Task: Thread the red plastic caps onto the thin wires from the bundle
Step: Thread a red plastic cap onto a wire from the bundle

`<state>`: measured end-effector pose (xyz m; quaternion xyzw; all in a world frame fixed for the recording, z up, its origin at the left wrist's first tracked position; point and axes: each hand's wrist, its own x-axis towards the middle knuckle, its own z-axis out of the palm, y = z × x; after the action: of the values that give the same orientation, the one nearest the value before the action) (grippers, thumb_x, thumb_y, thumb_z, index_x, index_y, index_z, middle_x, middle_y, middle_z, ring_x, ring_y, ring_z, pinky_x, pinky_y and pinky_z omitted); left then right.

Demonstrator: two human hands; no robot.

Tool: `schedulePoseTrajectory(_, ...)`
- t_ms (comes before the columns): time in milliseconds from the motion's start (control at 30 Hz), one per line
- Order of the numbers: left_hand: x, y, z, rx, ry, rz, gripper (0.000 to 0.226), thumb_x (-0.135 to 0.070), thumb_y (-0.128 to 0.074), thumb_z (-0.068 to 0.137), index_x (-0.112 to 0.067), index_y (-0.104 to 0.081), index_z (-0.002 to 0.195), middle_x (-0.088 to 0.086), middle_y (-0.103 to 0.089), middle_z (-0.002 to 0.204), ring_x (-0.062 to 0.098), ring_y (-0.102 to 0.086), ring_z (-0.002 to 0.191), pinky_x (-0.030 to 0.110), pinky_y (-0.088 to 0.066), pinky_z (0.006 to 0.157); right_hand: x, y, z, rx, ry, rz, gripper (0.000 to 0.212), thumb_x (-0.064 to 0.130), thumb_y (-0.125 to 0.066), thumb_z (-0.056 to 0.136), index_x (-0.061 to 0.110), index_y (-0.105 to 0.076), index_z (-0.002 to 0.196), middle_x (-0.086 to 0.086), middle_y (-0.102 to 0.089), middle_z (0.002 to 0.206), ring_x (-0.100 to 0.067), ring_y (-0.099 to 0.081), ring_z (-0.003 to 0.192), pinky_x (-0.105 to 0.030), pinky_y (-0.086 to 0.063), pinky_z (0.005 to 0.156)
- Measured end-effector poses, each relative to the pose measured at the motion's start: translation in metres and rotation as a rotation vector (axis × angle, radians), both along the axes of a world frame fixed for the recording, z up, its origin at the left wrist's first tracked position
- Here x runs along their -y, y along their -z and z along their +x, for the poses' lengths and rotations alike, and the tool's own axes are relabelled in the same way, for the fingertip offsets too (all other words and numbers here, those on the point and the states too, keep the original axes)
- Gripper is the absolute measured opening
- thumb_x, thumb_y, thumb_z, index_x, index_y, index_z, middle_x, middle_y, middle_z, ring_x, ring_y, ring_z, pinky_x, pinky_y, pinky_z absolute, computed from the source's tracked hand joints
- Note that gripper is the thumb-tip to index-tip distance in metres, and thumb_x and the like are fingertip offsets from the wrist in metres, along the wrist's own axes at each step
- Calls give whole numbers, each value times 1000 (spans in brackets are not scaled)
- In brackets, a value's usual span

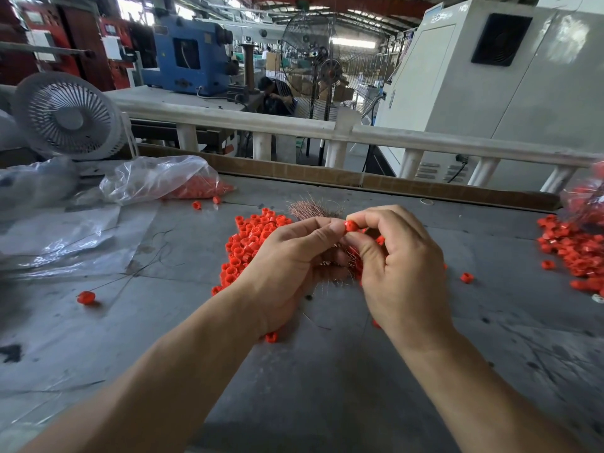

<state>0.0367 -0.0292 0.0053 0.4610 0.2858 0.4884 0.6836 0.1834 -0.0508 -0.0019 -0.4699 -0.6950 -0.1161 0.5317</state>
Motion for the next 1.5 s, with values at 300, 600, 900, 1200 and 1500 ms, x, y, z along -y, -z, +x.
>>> schedulePoseTrajectory(300, -6, 9, -1, -63, 6, 71, 42, -24, -64, 93, 12, -63, 113, 18, -63, 98, 21, -58, 82, 31, -55, 73, 0, 1, 1, 16, 26, 35, 9, 15, -66, 94, 8, -72, 95, 0, -68, 91, -21, -66, 87, -38, -54, 77)
schedulePoseTrajectory(600, -5, 8, 0, -92, -8, 73, 30, -23, -65, 91, 3, -69, 106, 15, -63, 96, 16, -57, 75, 30, -51, 69, -1, 0, 4, 65, 32, 25, 7, 11, -65, 93, 7, -70, 91, 0, -66, 91, -21, -61, 90, -34, -50, 79)
schedulePoseTrajectory(900, -5, 4, -2, -32, -1, 59, 17, -17, -61, 96, -3, -67, 100, 9, -64, 92, 14, -55, 72, 25, -51, 61, -2, -5, 6, 150, 36, 51, 6, 16, -69, 93, 15, -74, 95, 4, -65, 98, -24, -59, 96, -41, -47, 83)
schedulePoseTrajectory(1200, -9, 7, -6, 5, -30, 66, 30, -17, -70, 84, -2, -71, 110, 13, -65, 90, 20, -59, 81, 34, -51, 78, 1, -1, 4, 81, -85, -86, 26, 22, -71, 93, 19, -67, 118, 14, -59, 101, 3, -53, 88, -6, -41, 80)
schedulePoseTrajectory(1500, -10, 5, -8, -20, -46, 55, 16, -14, -62, 96, -5, -70, 107, 10, -65, 91, 18, -58, 77, 30, -50, 70, -1, -1, 5, 24, -125, -108, 13, 11, -75, 92, 15, -70, 103, 9, -66, 97, -2, -62, 87, -6, -42, 78)
